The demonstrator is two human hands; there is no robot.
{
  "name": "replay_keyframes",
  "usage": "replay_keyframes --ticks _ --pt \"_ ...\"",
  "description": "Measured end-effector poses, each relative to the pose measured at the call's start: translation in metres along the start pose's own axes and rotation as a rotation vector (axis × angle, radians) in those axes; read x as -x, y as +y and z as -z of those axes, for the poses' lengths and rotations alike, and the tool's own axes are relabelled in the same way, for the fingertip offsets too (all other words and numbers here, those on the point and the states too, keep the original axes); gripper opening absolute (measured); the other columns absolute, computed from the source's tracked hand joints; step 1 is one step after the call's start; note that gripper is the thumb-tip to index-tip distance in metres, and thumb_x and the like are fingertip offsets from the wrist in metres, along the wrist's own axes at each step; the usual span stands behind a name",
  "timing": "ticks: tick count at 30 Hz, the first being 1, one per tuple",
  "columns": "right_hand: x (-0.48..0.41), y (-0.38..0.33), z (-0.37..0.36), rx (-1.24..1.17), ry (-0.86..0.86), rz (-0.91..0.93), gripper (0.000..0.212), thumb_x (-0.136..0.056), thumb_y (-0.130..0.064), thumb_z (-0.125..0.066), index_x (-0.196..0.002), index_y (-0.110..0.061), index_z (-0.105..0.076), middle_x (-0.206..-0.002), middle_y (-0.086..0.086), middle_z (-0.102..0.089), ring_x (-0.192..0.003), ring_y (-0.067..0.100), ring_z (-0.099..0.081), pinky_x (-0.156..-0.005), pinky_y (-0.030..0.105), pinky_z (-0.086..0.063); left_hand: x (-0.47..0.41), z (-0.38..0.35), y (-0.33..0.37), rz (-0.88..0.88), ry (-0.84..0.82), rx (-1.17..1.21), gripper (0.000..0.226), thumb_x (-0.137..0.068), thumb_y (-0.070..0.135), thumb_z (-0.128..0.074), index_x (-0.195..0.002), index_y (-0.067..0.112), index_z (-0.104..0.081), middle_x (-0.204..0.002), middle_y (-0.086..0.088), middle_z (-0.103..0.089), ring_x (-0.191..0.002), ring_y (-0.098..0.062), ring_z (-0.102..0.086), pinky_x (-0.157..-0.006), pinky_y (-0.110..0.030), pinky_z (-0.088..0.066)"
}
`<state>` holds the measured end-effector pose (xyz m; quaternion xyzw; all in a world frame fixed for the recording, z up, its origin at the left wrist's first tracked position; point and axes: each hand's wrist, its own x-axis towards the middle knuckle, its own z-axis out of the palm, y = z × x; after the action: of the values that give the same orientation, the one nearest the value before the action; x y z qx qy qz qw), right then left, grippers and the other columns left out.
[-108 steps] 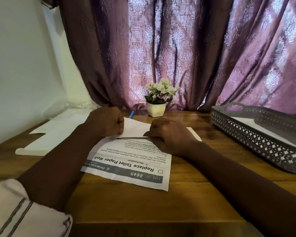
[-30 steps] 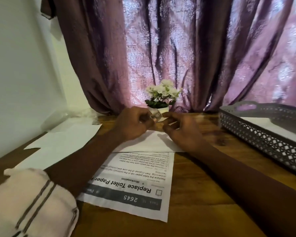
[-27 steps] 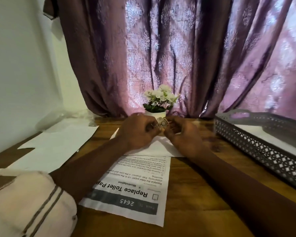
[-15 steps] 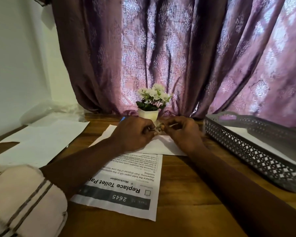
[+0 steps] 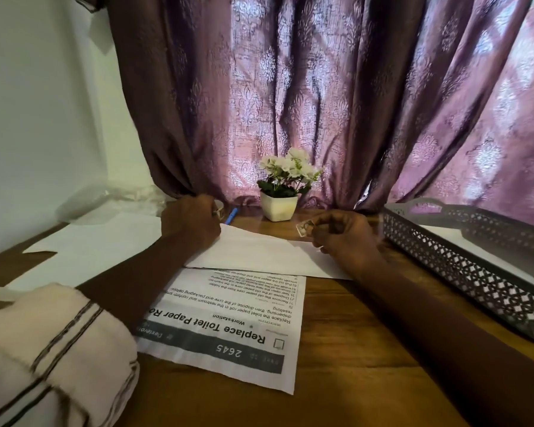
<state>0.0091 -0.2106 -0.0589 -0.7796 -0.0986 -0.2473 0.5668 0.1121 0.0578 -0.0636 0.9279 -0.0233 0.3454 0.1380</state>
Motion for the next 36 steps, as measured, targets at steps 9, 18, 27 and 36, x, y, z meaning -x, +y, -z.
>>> replay_keyframes --ticks 9,18,27,36 --pt "-0.006 0.007 0.004 0.039 0.033 -0.082 0.017 -0.090 -0.004 -0.074 -0.084 -0.020 -0.075 -0.084 0.014 -0.077 -0.067 0.022 -0.062 -0.058 0.033 -0.050 -0.003 0.022 0.009 -0.101 0.074 -0.002 0.031 -0.087 0.047 -0.061 -0.099 0.019 -0.066 -0.099 -0.011 -0.074 -0.096 -0.039 -0.069 -0.078 -0.037 -0.049" --pt "-0.006 0.012 0.029 0.197 -0.005 -0.178 0.018 -0.093 0.000 -0.069 -0.085 -0.014 -0.076 -0.088 0.001 -0.076 -0.082 0.012 -0.069 -0.068 0.022 -0.055 0.042 0.017 0.079 -0.504 -0.199 0.300 0.022 -0.083 0.049 -0.064 -0.088 0.030 -0.073 -0.083 0.012 -0.073 -0.078 -0.010 -0.066 -0.071 -0.029 -0.054" --pt "-0.013 0.024 0.029 0.319 -0.052 -0.210 0.015 -0.094 -0.001 -0.067 -0.098 -0.009 -0.079 -0.088 0.002 -0.076 -0.074 0.003 -0.068 -0.059 0.014 -0.049 0.047 0.005 0.080 -0.606 -0.273 0.311 0.028 -0.084 0.057 -0.056 -0.089 0.033 -0.070 -0.088 0.014 -0.065 -0.083 -0.009 -0.059 -0.077 -0.037 -0.053" --pt "-0.022 0.033 0.028 0.545 -0.062 -0.153 0.010 -0.087 -0.007 -0.078 -0.089 -0.016 -0.082 -0.090 -0.005 -0.078 -0.087 0.009 -0.072 -0.077 0.022 -0.057 0.048 0.005 0.080 -0.609 -0.290 0.308 0.024 -0.087 0.052 -0.058 -0.093 0.031 -0.070 -0.093 0.011 -0.065 -0.090 -0.013 -0.061 -0.081 -0.040 -0.054"
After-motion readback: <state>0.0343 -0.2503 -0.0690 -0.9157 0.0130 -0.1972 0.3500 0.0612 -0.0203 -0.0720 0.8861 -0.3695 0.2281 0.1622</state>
